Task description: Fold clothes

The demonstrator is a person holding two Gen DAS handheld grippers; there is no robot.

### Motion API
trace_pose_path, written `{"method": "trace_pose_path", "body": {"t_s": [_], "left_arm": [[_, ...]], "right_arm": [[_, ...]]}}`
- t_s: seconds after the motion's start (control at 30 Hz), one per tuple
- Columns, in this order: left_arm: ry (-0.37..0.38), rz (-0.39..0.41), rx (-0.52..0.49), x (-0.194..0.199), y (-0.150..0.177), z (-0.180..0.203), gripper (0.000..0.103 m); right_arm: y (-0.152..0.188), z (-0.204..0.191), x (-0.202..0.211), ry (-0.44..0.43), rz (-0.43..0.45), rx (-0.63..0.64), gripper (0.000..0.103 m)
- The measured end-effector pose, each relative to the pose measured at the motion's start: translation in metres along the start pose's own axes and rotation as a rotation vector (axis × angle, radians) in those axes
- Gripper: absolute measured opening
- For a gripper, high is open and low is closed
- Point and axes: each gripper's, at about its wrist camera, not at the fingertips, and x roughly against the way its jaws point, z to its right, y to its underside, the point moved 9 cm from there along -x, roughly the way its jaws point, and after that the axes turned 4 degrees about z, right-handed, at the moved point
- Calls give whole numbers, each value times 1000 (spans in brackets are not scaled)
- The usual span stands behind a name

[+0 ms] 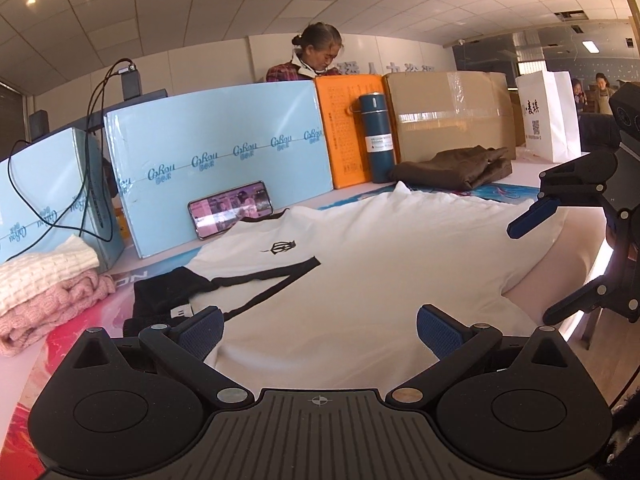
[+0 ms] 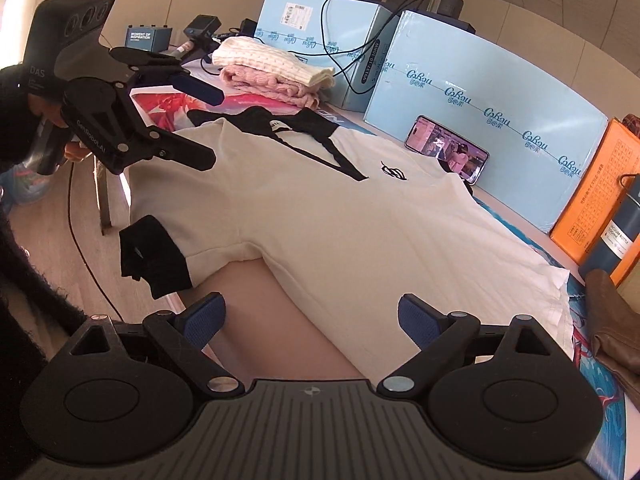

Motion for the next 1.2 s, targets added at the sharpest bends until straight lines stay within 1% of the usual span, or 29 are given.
{"method": "trace_pose_path", "body": {"t_s": [0.07, 0.2, 0.27, 0.37, 0.4, 0.43, 0.47, 0.53, 0.57, 0.63, 0.67, 0.73, 0.8, 0.87, 0.93, 1.0, 1.07, 1.13, 1.2], "left_arm": [[-9, -6, 17, -1, 1, -1, 103], [-30, -11, 50, -1, 1, -6, 103], [-39, -14, 67, -1, 1, -9, 103], [-56, -17, 96, 1, 2, -14, 103], [-58, -13, 110, 2, 2, -15, 103], [-58, -9, 125, 3, 2, -17, 103], [-58, -6, 140, 4, 2, -19, 103], [-56, 4, 176, 5, 1, -22, 103], [-52, 10, 193, 6, 0, -24, 103], [-41, 23, 221, 6, -1, -25, 103], [-29, 34, 235, 6, -3, -25, 103], [5, 63, 264, 8, -6, -23, 103], [63, 109, 305, 12, -12, -20, 103], [140, 158, 344, 18, -19, -14, 103], [225, 184, 367, 23, -25, -3, 103], [293, 179, 341, 24, -28, 11, 103], [310, 141, 246, 21, -25, 30, 103], [277, 88, 158, 14, -17, 42, 103], [261, 50, 108, 9, -9, 49, 103]], "right_arm": [[1, -6, -3, -25, -5, 29, 93], [-1, -25, -15, -75, 5, 135, 93], [-7, -34, -20, -106, 37, 175, 93], [-17, -43, -23, -139, 109, 227, 91], [-21, -45, -23, -153, 131, 237, 88], [-24, -47, -22, -170, 151, 247, 79], [-26, -49, -21, -190, 168, 257, 73], [-30, -52, -18, -232, 196, 271, 48], [-32, -53, -16, -256, 201, 267, 43], [-34, -55, -13, -297, 206, 256, 26], [-34, -55, -12, -313, 206, 250, 23], [-38, -52, -12, -341, 210, 210, 15], [-41, -46, -12, -364, 218, 152, 13], [-47, -33, -15, -374, 230, 56, 13], [-51, -16, -20, -372, 238, -42, 12], [-55, 0, -27, -355, 239, -133, 12], [-57, 16, -35, -336, 227, -229, 12], [-56, 28, -41, -338, 215, -324, 12], [-55, 37, -46, -341, 203, -405, 12]]}}
